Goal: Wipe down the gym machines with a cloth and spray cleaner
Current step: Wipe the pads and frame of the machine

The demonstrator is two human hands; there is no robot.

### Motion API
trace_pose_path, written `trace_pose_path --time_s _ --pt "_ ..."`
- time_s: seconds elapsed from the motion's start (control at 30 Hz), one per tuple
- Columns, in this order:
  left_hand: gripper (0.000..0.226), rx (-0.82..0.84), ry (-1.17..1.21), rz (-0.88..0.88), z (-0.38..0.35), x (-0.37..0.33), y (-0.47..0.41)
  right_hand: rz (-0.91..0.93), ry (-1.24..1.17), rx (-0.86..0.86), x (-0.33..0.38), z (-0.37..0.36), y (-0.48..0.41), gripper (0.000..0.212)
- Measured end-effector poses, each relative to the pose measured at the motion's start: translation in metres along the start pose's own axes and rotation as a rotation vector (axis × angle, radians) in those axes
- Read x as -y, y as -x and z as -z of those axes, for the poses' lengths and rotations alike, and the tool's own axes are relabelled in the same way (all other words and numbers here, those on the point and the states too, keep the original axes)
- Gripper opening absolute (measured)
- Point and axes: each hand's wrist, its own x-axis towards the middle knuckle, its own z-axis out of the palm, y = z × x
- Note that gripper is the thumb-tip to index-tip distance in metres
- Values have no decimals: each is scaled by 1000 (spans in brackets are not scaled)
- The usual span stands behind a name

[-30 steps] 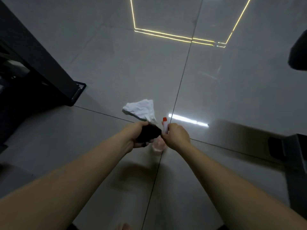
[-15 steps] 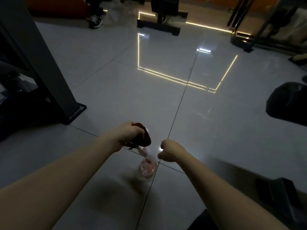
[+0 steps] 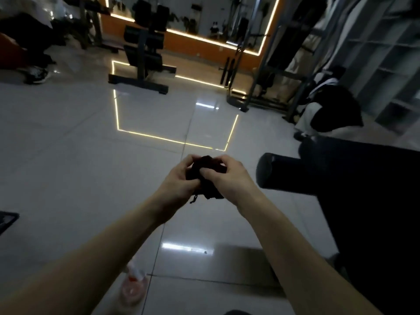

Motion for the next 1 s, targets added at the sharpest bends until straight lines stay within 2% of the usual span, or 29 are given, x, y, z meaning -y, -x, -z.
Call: trace_pose_path --time_s 0.13,0.27,0.33,0.4,0.43,0.5,0.6,0.67,0.73,0.9,1.0 --pt "40 34 -79 -151 -63 -57 -36 155 243 -263 29 82 26 25" --pt "34 71 -112 -162 -138 -85 -68 211 503 -595 37 180 57 23" --pt "30 66 -175 -146 -174 -86 -89 173 625 -802 25 239 68 27" --pt "38 45 -242 -113 -201 -81 -109 77 684 -899 -3 290 70 28" --pt "46 53 -282 -97 -214 -78 -119 3 701 -904 -23 307 69 29" --pt "54 73 -382 -92 -234 -68 -132 -134 695 -807 -71 321 62 30" --pt "48 12 -533 -228 -247 -48 -139 -68 496 -709 -124 325 50 31" --pt "45 -15 -530 -303 -247 -35 -144 -50 244 -711 -129 338 47 25" --pt "44 5 -487 -323 -246 -24 -150 -43 146 -718 -133 349 44 17" --pt "42 35 -388 -346 -248 -10 -159 17 365 -813 -132 336 9 10" --pt "45 52 -382 -353 -248 -8 -162 84 465 -798 -115 319 -11 14"
